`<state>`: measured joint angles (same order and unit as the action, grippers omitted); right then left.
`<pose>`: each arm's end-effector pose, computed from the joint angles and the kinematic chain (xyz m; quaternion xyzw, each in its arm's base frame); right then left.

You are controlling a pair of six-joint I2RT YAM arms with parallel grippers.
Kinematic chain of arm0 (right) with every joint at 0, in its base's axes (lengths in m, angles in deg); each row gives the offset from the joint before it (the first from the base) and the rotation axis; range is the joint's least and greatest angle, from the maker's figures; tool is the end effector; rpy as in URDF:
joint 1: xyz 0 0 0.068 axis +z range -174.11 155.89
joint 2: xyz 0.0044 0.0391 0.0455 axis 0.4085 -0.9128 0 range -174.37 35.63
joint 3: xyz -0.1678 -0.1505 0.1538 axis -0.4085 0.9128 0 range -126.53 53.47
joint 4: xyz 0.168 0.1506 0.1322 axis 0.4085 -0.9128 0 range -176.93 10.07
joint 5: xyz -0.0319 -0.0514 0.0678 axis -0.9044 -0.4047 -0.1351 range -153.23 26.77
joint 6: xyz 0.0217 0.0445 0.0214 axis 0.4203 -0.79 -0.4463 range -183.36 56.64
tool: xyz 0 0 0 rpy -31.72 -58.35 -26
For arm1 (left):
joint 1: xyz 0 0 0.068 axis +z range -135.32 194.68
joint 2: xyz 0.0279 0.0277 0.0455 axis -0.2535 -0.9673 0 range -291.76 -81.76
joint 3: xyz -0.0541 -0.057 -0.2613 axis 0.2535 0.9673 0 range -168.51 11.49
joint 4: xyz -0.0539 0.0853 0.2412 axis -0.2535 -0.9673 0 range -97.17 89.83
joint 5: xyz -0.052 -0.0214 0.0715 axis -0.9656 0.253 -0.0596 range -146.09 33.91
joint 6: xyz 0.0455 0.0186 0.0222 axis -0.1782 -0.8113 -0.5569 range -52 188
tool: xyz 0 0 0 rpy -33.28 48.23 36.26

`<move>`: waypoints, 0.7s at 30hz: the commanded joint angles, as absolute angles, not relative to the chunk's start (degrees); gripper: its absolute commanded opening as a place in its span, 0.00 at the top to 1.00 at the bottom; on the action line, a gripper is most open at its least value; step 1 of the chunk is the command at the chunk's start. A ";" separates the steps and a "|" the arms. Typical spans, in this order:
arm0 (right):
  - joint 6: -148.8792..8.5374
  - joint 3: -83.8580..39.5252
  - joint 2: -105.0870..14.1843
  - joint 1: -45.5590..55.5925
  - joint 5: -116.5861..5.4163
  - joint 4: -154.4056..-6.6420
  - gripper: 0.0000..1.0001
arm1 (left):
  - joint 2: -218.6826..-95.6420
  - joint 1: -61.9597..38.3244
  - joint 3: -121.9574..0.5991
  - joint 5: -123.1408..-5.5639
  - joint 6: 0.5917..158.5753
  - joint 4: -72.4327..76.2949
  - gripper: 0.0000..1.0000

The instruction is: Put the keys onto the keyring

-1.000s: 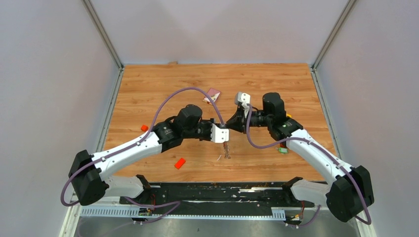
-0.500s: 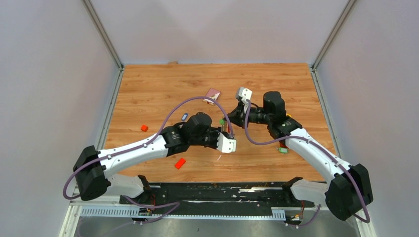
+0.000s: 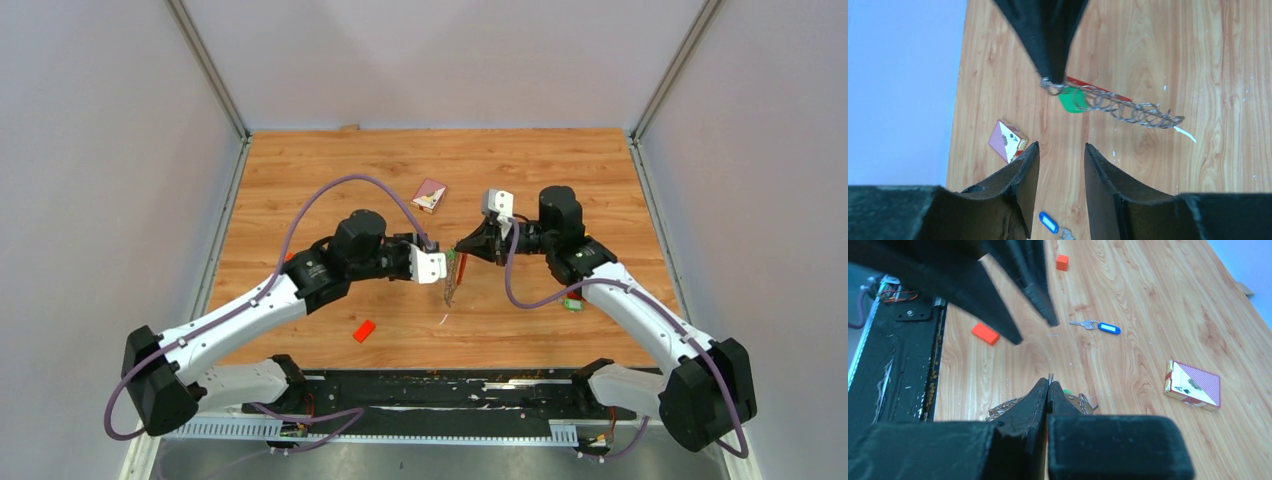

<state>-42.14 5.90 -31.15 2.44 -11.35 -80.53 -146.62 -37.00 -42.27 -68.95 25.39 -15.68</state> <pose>0.2176 0.1400 0.2996 -0.5278 0.5710 0.3816 0.4998 0.1531 -0.2065 0.3155 0.6599 0.5319 -0.1363 0.5129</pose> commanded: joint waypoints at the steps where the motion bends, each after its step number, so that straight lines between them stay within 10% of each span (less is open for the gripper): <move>1: -36.85 4.93 -29.46 2.04 -2.69 -81.89 1.00 | -145.31 -33.61 -43.30 -78.65 30.01 -14.79 0.54; 21: -33.26 3.53 -30.61 1.99 4.64 -86.44 1.00 | -152.13 -32.68 -46.02 -94.36 37.65 -9.84 0.69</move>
<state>-34.73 5.83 -31.00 2.30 1.68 -87.22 -151.88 -32.87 -43.43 -91.36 35.34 -13.21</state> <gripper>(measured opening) 0.011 0.336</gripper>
